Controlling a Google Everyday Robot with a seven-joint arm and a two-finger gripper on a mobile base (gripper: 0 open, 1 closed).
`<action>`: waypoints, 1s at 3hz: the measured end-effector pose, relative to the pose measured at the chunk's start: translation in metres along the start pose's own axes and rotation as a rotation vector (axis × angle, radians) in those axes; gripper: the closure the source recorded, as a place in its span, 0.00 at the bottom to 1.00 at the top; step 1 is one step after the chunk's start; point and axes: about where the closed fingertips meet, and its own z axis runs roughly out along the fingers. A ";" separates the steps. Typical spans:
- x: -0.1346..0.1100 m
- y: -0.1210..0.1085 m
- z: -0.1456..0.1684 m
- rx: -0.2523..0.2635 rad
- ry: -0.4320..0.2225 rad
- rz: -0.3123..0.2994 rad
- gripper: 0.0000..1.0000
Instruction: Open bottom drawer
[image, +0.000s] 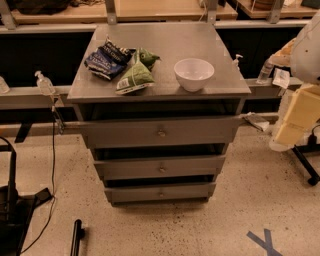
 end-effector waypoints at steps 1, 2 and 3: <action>0.000 0.000 0.000 0.000 0.000 0.000 0.00; 0.000 -0.003 0.008 -0.010 0.016 -0.022 0.00; 0.004 -0.004 0.047 -0.039 -0.026 -0.041 0.00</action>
Offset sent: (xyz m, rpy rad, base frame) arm 0.0089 -0.0006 -0.0048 -0.0553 0.0249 0.0238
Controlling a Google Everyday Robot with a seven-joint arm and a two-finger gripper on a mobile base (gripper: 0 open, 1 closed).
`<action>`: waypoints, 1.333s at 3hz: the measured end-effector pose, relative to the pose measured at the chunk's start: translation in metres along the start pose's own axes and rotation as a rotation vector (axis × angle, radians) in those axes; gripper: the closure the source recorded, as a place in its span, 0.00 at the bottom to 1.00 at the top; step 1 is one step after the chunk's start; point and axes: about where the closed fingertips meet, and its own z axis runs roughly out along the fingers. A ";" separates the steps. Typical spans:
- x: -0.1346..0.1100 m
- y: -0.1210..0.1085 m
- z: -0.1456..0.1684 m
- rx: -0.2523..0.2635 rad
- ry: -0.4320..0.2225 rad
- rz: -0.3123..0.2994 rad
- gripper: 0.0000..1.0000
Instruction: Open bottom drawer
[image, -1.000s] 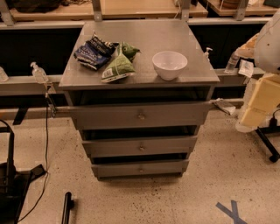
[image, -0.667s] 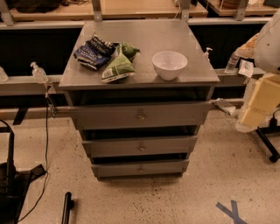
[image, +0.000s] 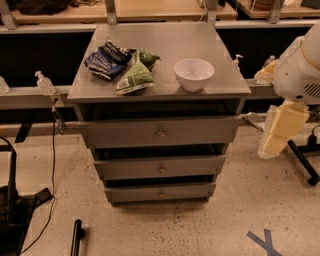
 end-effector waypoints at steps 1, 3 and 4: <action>-0.012 0.038 0.053 -0.030 -0.153 -0.023 0.00; -0.010 0.084 0.139 -0.041 -0.264 0.003 0.00; -0.014 0.085 0.147 -0.071 -0.253 -0.017 0.00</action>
Offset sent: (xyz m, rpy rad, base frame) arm -0.0314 0.0767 -0.2472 0.4096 -0.0559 0.0746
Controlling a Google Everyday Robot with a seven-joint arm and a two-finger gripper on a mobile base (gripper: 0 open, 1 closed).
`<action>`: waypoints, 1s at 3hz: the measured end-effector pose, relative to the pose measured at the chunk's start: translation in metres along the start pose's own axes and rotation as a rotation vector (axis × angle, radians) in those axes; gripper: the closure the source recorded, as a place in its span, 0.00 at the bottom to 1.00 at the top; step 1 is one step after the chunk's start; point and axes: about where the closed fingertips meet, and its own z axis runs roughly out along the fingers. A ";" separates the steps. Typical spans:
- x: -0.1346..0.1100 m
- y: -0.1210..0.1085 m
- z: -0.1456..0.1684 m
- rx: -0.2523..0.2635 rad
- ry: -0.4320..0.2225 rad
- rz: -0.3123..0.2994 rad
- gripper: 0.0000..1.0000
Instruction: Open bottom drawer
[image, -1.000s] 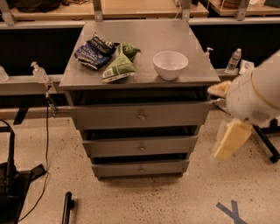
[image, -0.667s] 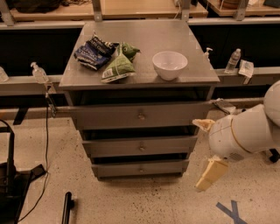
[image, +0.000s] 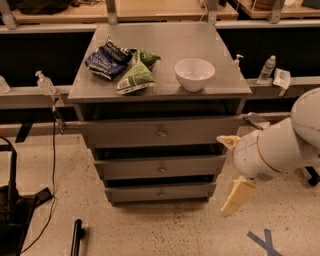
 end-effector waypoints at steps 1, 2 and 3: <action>0.017 0.004 0.081 -0.086 -0.038 -0.004 0.00; 0.034 0.008 0.156 -0.078 -0.186 0.014 0.00; 0.056 0.004 0.250 -0.118 -0.284 0.028 0.00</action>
Offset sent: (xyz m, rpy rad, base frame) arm 0.0578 0.0489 -0.3016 0.4614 0.0580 0.0702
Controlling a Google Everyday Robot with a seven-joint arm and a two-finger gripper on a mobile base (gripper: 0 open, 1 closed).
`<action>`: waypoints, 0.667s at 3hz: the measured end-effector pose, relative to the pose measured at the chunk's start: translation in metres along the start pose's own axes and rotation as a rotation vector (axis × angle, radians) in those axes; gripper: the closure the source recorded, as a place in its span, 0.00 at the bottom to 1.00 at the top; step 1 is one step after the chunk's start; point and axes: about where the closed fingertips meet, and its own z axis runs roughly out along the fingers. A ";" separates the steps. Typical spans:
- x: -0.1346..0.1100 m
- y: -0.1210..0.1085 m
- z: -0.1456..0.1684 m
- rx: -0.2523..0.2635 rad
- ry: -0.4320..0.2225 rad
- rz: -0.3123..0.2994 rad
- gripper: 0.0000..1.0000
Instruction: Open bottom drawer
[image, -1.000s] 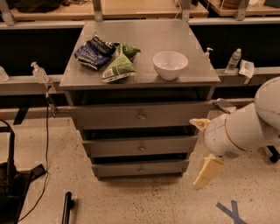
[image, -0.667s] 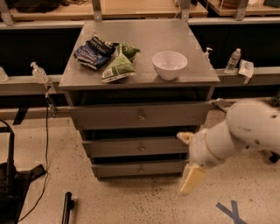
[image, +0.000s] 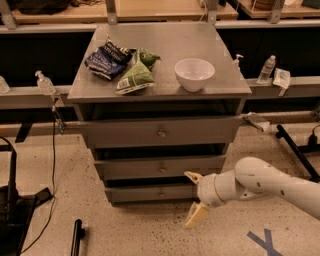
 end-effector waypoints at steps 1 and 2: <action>0.012 0.016 0.017 -0.038 -0.016 0.041 0.00; 0.012 0.016 0.017 -0.038 -0.016 0.040 0.00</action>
Offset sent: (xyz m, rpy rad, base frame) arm -0.0141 0.0057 -0.0280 0.0312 0.0610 -0.0017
